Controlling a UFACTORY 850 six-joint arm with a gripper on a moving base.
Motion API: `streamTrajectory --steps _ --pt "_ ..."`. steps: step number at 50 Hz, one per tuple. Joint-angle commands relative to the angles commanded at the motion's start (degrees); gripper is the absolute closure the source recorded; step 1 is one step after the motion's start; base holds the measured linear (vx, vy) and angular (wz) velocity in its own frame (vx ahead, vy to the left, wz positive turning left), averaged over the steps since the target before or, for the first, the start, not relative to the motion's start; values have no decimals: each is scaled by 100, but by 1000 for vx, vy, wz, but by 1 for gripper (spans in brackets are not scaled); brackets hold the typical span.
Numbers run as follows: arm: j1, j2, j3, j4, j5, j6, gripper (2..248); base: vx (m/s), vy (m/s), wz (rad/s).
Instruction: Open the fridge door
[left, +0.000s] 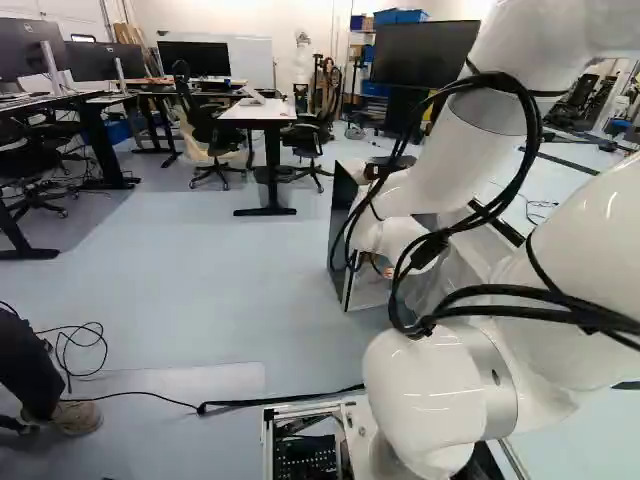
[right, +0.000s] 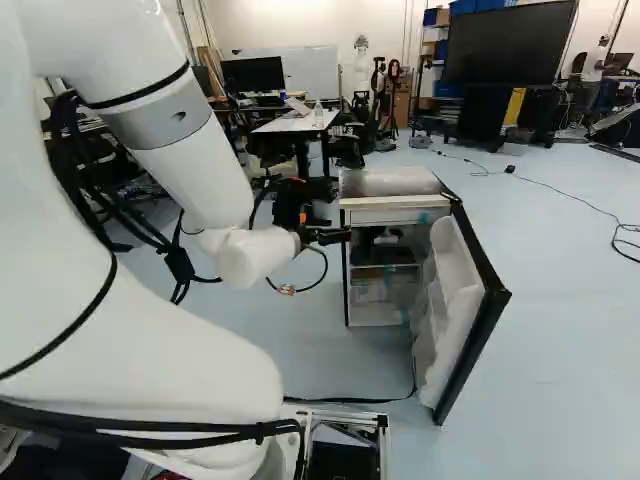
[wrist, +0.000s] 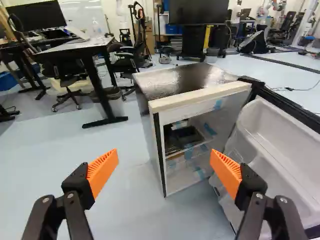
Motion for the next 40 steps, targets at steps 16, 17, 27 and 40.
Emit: streamTrajectory --steps 16,17,27,40 --pt "136 210 209 -539 -43 98 3 0 0 0" --pt "143 221 220 -567 -45 103 3 0 0 0" --pt "205 317 316 -814 -64 148 3 0 0 0" --pt "262 405 403 -1040 -82 189 3 0 0 0"
